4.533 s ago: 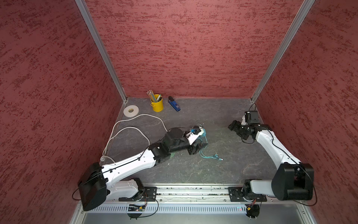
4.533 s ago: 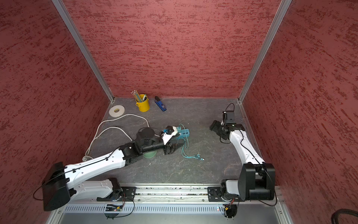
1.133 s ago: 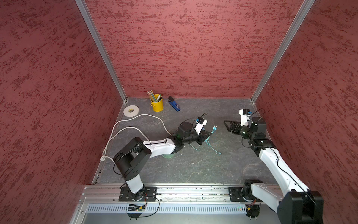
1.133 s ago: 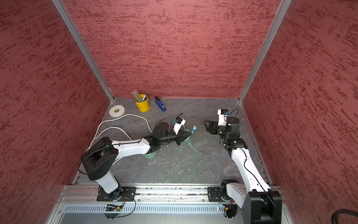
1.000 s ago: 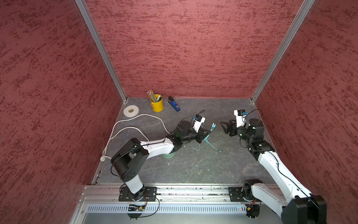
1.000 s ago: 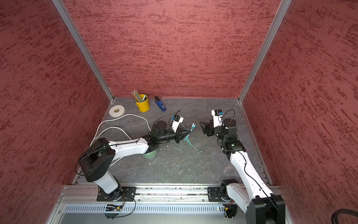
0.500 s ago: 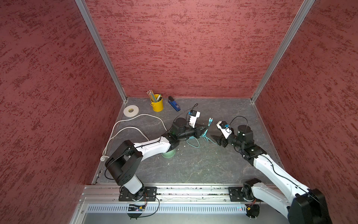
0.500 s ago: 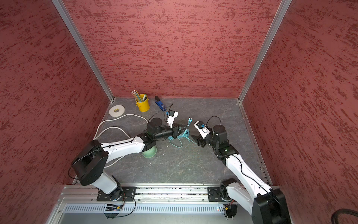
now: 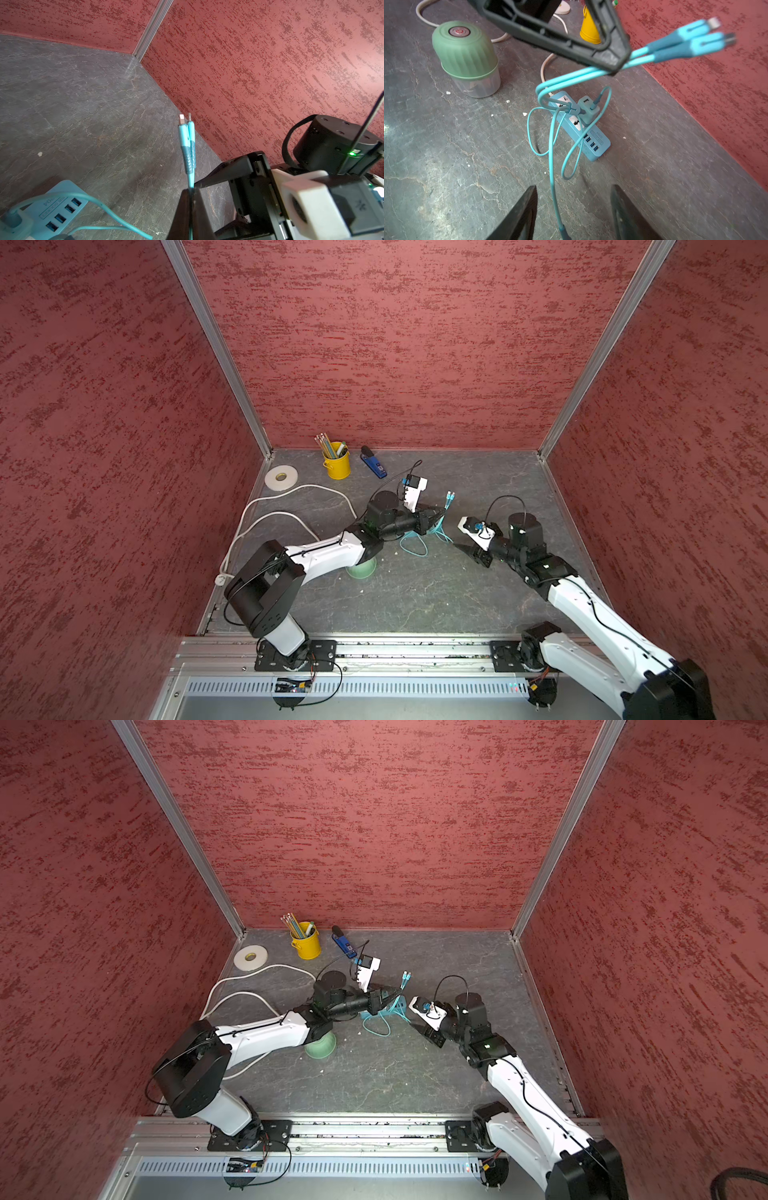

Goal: Charge the cordless meat grinders
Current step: Pick up the charging cable from the center of the board.

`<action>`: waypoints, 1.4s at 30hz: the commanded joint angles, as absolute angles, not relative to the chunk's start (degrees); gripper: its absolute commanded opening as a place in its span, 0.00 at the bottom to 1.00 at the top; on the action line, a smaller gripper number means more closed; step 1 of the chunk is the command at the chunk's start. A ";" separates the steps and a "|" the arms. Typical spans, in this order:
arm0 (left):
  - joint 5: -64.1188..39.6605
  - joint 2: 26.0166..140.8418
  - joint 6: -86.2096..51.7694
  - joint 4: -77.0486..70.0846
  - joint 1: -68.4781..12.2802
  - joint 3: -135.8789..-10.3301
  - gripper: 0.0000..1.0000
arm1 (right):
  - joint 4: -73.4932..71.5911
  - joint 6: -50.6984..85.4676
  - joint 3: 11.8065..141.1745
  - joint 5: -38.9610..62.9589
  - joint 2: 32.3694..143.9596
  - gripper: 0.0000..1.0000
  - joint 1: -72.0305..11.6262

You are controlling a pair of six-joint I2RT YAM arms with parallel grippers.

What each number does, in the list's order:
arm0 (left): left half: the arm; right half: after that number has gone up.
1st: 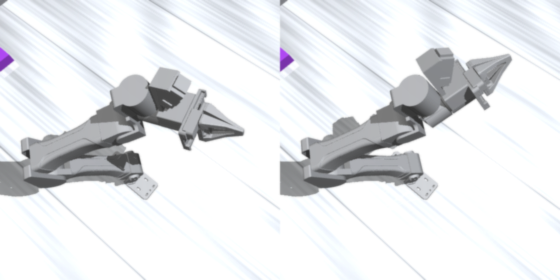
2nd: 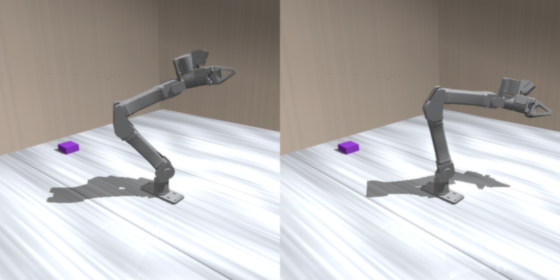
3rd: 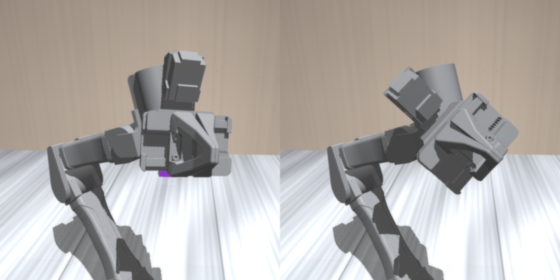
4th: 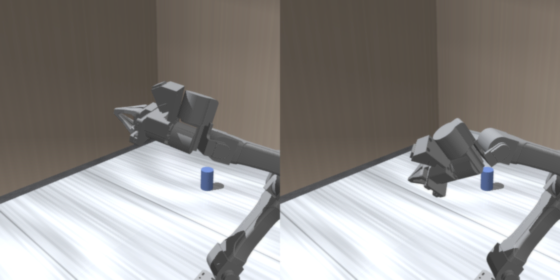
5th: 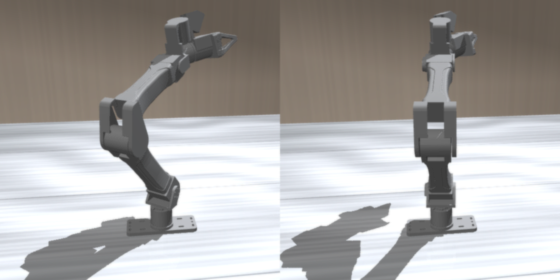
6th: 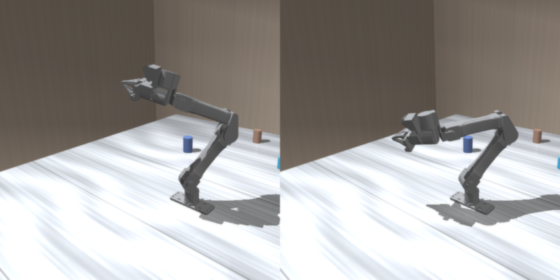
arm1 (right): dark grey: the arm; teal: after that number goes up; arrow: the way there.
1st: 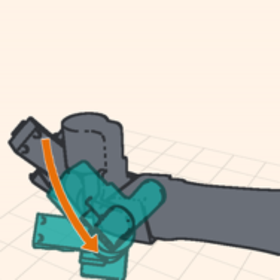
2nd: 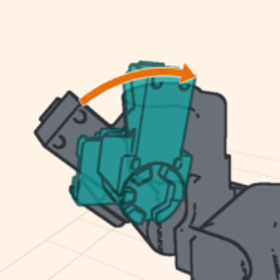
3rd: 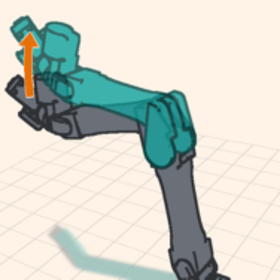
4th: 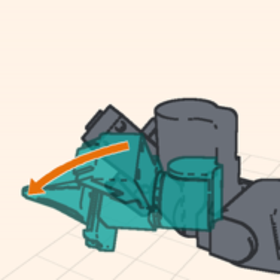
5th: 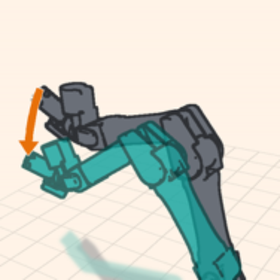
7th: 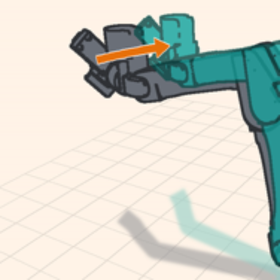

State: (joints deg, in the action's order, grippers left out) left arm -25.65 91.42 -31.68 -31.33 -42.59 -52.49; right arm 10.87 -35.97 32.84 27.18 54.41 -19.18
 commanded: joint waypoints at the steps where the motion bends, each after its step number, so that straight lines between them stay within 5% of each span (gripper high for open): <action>1: -26.28 88.80 -31.47 -32.43 -42.34 -52.27 0.00 | 8.41 -38.47 33.01 26.93 56.91 0.53 -19.81; 9: -26.13 87.62 -31.43 -32.12 -42.10 -51.44 0.00 | 8.06 -38.28 32.25 31.00 59.31 0.47 -21.30; 22: -26.09 86.47 -31.34 -31.05 -41.66 -50.93 0.00 | 7.82 -36.25 33.00 31.72 59.26 0.00 -21.55; 24: -25.54 86.16 -31.21 -30.49 -41.49 -50.80 0.01 | 8.10 -35.61 33.06 31.41 58.49 0.00 -21.56; 27: -21.11 84.79 -31.03 -27.88 -41.05 -50.39 0.45 | 8.93 -35.02 33.24 28.77 56.69 0.00 -21.58; 30: -16.18 81.65 -28.97 -23.77 -40.09 -48.91 0.65 | 10.63 -35.94 34.25 22.92 54.63 0.00 -21.62; 34: -15.55 77.44 -19.74 -17.77 -39.55 -49.13 0.68 | 14.02 -38.21 37.60 18.56 53.04 0.00 -21.66; 42: -35.10 78.01 -1.88 -12.75 -42.35 -50.61 0.65 | 24.47 -37.02 46.85 21.52 55.16 0.00 -21.79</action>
